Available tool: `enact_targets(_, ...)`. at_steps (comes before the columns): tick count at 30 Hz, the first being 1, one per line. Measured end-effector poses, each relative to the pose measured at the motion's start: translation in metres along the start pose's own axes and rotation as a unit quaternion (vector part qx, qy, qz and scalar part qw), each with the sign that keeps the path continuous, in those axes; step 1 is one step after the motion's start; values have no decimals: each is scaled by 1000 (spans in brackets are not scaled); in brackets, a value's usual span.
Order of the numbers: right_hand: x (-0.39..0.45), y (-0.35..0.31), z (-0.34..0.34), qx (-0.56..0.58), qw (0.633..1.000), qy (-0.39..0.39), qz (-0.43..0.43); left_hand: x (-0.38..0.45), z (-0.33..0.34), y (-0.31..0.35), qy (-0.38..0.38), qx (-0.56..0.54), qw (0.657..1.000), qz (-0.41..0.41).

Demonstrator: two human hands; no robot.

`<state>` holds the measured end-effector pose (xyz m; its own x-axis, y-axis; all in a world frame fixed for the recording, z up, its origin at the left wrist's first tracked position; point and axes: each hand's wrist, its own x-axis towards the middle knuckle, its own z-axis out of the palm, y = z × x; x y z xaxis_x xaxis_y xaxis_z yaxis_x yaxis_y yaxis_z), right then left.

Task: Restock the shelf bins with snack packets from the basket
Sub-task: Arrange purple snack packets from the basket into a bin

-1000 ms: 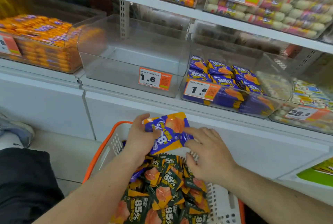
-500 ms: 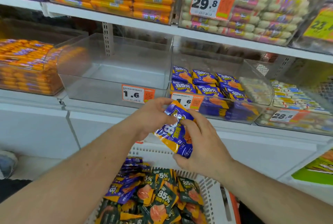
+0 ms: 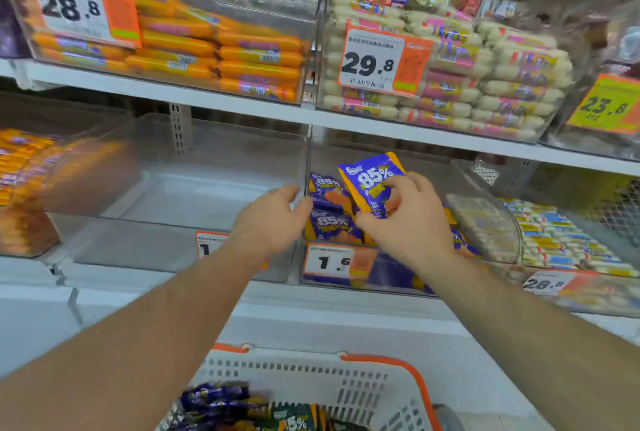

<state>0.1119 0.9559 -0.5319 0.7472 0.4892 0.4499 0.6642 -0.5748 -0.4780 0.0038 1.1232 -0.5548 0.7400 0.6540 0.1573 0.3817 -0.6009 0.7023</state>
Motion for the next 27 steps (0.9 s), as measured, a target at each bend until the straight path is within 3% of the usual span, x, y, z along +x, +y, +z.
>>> enact_targets(4, 64, -9, 29, 4, 993, -61, 105, -3, 5, -2, 6, 103, 995, 12)
enact_targets(12, 125, -27, 113, 12, 980, -120, 160, -2, 6, -3, 11, 122, 992, 30)
enact_targets(21, 125, -20, 128, 73, 954, -224, 184, -1, 9, -7, 26, 122, 992, 28)
enact_targets(27, 124, -14, 129, -16, 957, -260, 131, -2, 8, -7, 20, 112, 993, 34)
